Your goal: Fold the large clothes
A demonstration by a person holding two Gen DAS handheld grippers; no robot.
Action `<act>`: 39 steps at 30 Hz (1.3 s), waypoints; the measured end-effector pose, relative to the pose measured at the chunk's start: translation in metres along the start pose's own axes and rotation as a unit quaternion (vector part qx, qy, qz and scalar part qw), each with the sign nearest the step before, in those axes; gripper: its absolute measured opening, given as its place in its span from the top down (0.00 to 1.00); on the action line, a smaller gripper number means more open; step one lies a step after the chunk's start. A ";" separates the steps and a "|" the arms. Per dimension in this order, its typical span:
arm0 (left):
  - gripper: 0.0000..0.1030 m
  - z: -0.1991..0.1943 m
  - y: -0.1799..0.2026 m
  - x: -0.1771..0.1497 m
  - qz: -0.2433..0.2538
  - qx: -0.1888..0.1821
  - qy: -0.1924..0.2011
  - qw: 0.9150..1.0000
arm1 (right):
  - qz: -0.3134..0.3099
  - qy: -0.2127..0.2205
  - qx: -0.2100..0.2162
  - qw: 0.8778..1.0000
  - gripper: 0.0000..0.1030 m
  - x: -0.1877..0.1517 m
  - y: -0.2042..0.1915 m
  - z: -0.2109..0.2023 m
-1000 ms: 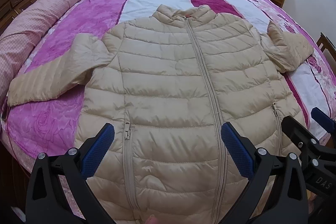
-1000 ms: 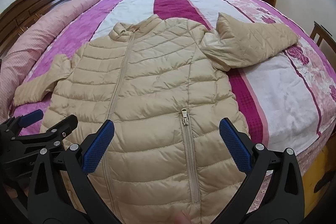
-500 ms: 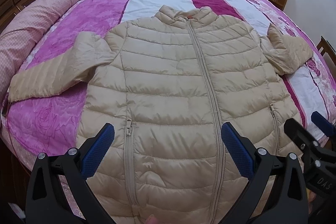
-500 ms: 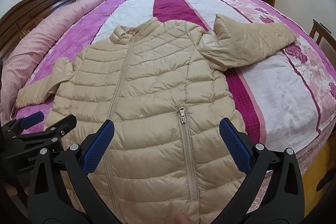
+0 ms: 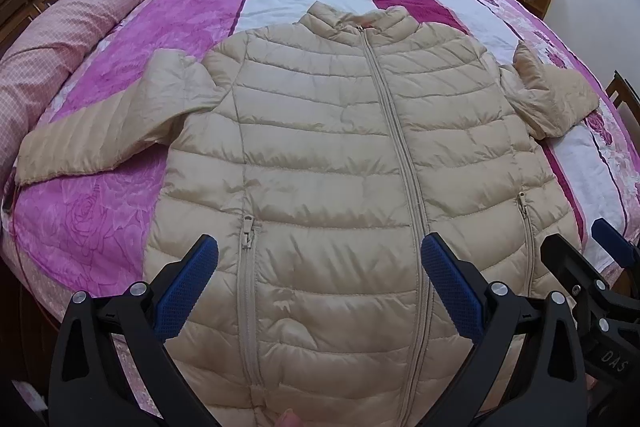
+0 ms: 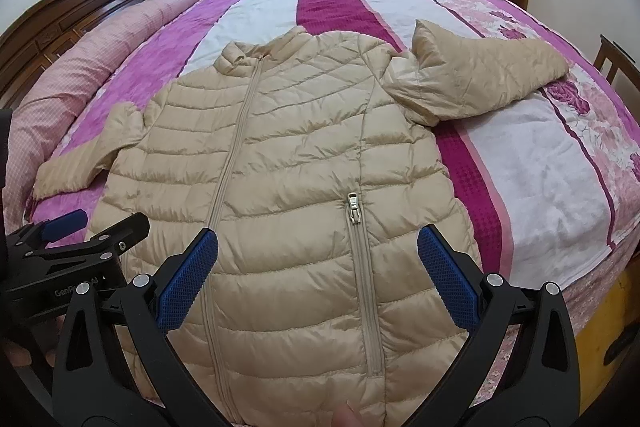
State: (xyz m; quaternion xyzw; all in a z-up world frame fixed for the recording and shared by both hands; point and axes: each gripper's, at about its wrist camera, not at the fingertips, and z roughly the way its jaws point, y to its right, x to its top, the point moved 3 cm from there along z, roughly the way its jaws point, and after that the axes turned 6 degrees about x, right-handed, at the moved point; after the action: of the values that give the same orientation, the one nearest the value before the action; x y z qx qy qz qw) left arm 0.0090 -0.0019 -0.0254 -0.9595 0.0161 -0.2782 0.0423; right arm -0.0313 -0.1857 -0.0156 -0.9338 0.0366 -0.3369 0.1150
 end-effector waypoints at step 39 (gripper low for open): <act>0.05 0.045 0.037 0.040 0.008 0.014 -0.062 0.998 | 0.131 0.002 -0.027 0.991 0.03 0.119 0.250 0.043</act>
State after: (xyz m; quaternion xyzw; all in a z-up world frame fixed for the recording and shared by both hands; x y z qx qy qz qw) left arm 0.0669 -0.0375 -0.0455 -0.9740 0.0176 -0.2180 0.0589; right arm 0.0895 -0.4376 -0.0337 -0.9231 0.1677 -0.3194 0.1331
